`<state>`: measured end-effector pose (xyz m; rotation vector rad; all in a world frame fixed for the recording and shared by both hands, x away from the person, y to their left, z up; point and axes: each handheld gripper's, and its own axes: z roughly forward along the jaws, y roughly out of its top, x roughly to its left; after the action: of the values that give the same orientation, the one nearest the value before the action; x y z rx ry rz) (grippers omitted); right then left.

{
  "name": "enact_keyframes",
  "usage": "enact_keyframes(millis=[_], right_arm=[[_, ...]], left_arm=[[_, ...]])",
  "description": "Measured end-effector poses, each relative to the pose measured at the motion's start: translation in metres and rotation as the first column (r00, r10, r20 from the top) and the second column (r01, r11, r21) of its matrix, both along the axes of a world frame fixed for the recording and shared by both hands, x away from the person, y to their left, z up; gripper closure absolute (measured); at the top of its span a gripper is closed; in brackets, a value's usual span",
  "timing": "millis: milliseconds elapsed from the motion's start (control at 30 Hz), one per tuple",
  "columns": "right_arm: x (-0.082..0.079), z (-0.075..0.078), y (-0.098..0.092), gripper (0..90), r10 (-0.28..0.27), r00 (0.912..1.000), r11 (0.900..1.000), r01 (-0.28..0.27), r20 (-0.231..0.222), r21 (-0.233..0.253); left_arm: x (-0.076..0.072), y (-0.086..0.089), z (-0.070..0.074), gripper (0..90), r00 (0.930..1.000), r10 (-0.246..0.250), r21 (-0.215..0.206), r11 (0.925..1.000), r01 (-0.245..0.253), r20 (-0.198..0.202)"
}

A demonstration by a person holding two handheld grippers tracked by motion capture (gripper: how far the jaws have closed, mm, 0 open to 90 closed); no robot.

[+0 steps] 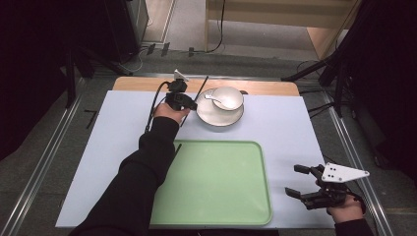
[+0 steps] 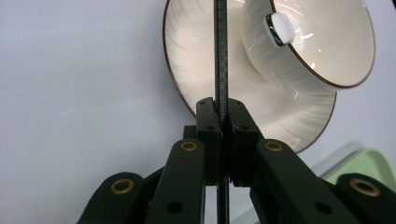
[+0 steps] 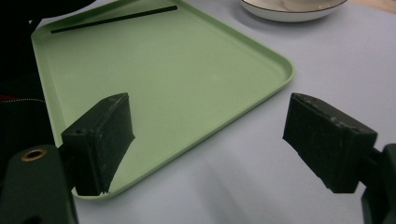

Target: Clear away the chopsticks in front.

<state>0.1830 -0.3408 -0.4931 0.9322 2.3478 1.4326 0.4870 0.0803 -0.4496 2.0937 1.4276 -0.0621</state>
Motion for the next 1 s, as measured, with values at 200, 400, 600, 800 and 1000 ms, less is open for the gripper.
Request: enact_keyframes(millis=[200,400,600,800,1000], right_arm=[[0.0,-0.001,0.0,16.4,-0.003,1.0,1.0,0.003,-0.007,0.003],[0.001,-0.001,0.0,16.3,-0.005,1.0,1.0,0.005,-0.006,0.001],[0.001,-0.001,0.0,16.3,-0.004,1.0,1.0,0.004,-0.007,0.001],[0.001,-0.001,0.001,16.3,0.001,1.0,1.0,-0.001,-0.008,0.0],[0.002,-0.001,0.002,16.3,0.0,0.9999,1.0,-0.001,-0.015,-0.004]], left_arm=[[-0.012,0.021,0.013,86.1,0.9992,-0.035,-0.007,0.9993,0.036,0.02],[-0.029,0.042,0.023,86.2,0.9984,-0.047,-0.018,0.9987,0.047,0.031],[-0.051,0.06,0.023,86.1,0.9969,-0.06,-0.043,0.9971,0.062,0.051],[-0.077,0.075,0.016,86.1,0.9963,-0.067,-0.048,0.9965,0.069,0.054],[-0.101,0.089,0.006,86.1,0.9964,-0.066,-0.07,0.9951,0.07,0.052]])
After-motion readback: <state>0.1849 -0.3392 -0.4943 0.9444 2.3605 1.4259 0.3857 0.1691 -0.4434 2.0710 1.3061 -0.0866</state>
